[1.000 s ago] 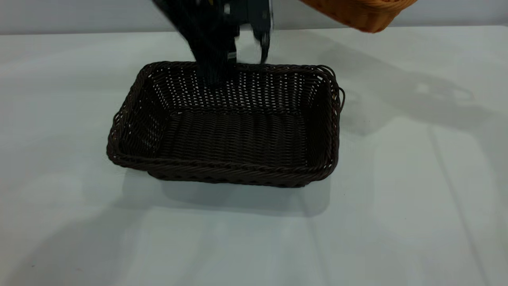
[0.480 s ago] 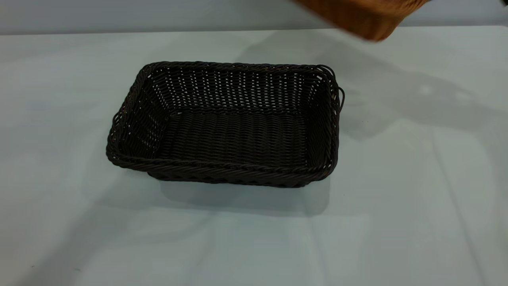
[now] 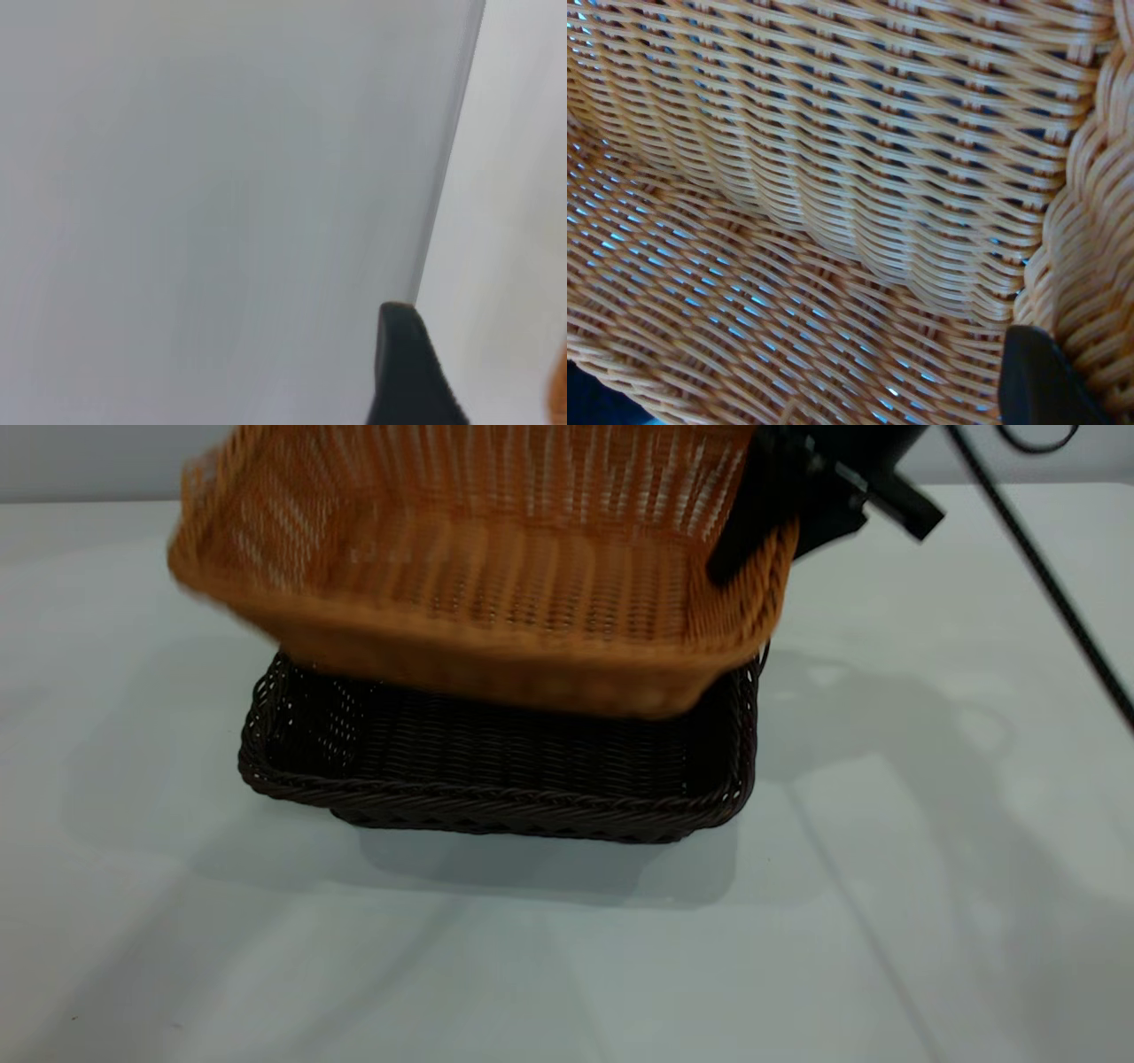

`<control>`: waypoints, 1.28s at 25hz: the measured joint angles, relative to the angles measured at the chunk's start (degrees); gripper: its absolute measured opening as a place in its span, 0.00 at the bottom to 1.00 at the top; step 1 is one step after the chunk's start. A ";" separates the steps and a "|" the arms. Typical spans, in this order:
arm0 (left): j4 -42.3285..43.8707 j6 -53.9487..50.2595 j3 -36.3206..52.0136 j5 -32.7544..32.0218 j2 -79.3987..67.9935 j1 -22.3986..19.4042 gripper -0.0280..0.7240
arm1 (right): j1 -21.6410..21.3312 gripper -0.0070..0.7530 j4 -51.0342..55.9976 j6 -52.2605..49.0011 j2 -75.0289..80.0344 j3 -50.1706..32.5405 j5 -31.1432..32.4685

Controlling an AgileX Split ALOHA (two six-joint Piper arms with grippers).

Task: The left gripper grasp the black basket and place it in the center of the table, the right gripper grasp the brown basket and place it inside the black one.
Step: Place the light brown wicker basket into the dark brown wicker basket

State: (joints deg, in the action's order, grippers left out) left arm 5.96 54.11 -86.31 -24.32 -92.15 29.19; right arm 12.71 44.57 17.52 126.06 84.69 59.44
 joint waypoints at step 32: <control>0.00 -2.56 0.12 -1.85 1.57 0.00 0.55 | 1.56 0.81 -7.92 -0.31 6.37 8.64 8.14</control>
State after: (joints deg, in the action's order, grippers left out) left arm 5.96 51.55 -86.19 -26.18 -90.58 29.19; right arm 14.27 36.65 17.20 132.42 93.33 67.58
